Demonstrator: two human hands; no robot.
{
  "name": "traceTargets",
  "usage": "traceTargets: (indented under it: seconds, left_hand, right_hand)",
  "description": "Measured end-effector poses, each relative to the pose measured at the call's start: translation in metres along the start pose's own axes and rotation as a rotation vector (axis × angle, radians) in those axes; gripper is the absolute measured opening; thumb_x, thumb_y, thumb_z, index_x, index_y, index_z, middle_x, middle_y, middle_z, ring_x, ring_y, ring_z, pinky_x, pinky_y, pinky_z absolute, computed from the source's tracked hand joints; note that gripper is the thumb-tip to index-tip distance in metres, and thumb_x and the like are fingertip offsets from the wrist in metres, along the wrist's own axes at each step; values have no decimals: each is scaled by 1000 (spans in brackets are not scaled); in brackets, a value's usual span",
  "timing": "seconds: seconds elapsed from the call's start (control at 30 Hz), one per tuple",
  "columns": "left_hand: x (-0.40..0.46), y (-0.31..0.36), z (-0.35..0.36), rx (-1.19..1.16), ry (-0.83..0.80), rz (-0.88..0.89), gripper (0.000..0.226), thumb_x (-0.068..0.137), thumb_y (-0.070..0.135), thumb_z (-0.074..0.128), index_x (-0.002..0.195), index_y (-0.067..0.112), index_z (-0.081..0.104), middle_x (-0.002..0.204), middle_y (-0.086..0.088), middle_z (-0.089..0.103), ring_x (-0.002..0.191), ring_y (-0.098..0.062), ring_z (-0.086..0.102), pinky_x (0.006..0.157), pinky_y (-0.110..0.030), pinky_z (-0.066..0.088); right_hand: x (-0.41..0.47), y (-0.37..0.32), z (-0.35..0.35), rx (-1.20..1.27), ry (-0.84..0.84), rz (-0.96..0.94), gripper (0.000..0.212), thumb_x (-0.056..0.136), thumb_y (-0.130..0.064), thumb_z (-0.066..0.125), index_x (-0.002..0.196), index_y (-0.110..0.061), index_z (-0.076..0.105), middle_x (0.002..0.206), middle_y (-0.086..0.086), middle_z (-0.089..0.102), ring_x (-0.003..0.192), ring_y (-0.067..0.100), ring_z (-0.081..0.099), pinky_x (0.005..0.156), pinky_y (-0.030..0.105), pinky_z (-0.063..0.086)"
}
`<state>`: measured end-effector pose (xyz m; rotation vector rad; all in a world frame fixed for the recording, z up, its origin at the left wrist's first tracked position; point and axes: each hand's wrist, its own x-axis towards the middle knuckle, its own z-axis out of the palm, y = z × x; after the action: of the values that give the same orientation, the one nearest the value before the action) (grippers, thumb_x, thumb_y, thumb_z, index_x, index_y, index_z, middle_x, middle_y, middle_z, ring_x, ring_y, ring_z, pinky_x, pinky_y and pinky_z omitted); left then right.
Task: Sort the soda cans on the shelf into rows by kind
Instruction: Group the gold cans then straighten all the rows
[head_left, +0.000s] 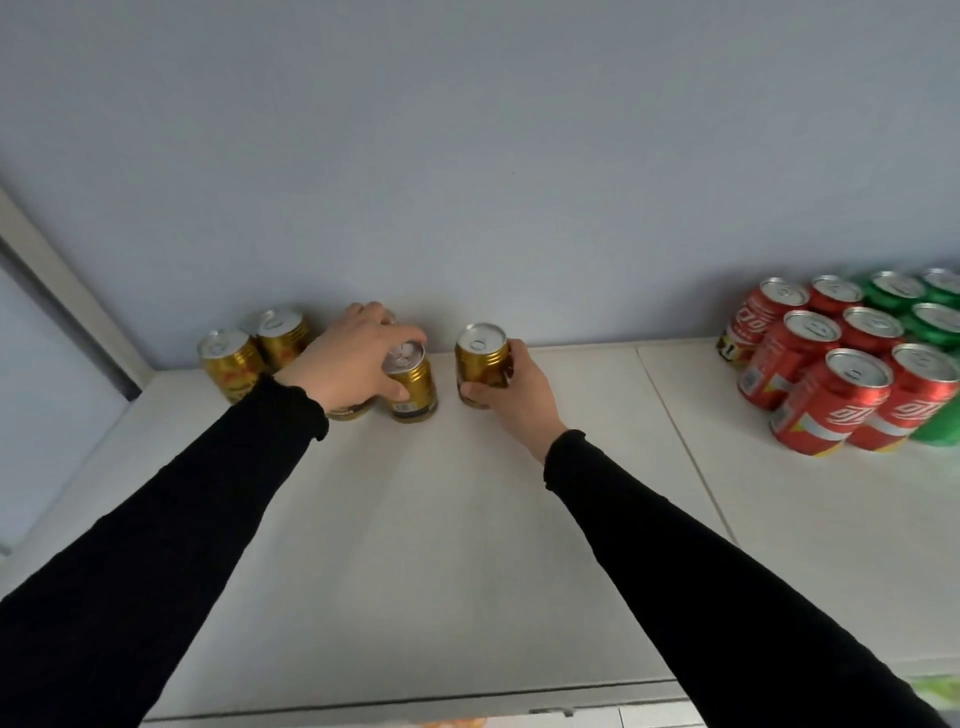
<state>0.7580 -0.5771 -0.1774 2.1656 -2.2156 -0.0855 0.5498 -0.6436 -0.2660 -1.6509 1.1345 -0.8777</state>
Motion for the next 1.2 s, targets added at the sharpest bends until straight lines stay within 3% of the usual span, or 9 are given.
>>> traceTargets:
  seconds: [0.1,0.3,0.4,0.5,0.67,0.8,0.9,1.07,1.2]
  left_hand:
    - [-2,4,-6,5,20,61,61,78,36,80,131,44,51,124,3,49,118,-20,41,92,-36,41]
    - [17,54,-22,-161,16,192,60,80,24,80,131,40,53,119,12,54,108,-16,53,84,-34,44]
    - [40,97,-21,-220,-24,313,63,78,20,82,131,39,53,122,12,53,112,-16,53,91,-39,47]
    - [66,141,-14,-229,-79,398,63,80,17,81,131,39,51,123,13,52,113,-16,52,92,-41,49]
    - [112,206,-7,-162,-173,456,63,82,12,78,132,37,50,130,10,51,117,-17,51,93,-38,49]
    - [145,243,-8,-89,-235,410,64,81,4,74,134,32,52,128,5,50,114,-21,52,94,-41,48]
    - [161,257,-5,-76,-253,356,62,80,0,70,132,29,52,125,-1,51,112,-27,55,94,-47,48]
    - [163,267,11,-279,-229,168,81,79,20,79,147,26,36,139,5,49,121,-18,53,100,-38,49]
    - [160,266,22,-277,-132,101,59,84,19,73,134,28,44,129,2,53,116,-22,55,94,-39,50]
  right_hand:
    - [-15,2,-24,-7,57,7,56,76,-22,85,121,-21,51,97,-19,59,86,-7,54,66,9,38]
    - [-38,12,-96,-46,228,8,50,75,-16,85,116,-18,56,93,-19,60,80,-17,55,64,5,40]
    - [-43,21,-138,-91,322,34,49,76,-19,84,115,-20,55,97,-15,62,87,-4,59,67,10,41]
    - [-42,37,-171,-86,420,59,53,76,-21,84,119,-23,54,110,-7,67,101,14,65,83,28,50]
    - [-27,57,-196,-35,442,70,56,80,-14,80,126,-25,49,117,-5,63,113,17,61,97,32,47]
    - [-7,70,-202,21,404,73,59,82,-9,77,129,-23,45,127,0,57,125,20,53,113,43,40]
    - [4,74,-211,84,366,98,71,85,-12,76,142,-23,35,145,0,47,139,19,41,120,40,27]
    - [14,83,-215,12,362,104,85,81,-30,72,150,-29,21,159,-1,31,149,22,27,122,50,23]
    - [16,80,-219,5,323,124,85,83,-28,73,150,-28,21,159,-2,30,148,22,27,122,45,21]
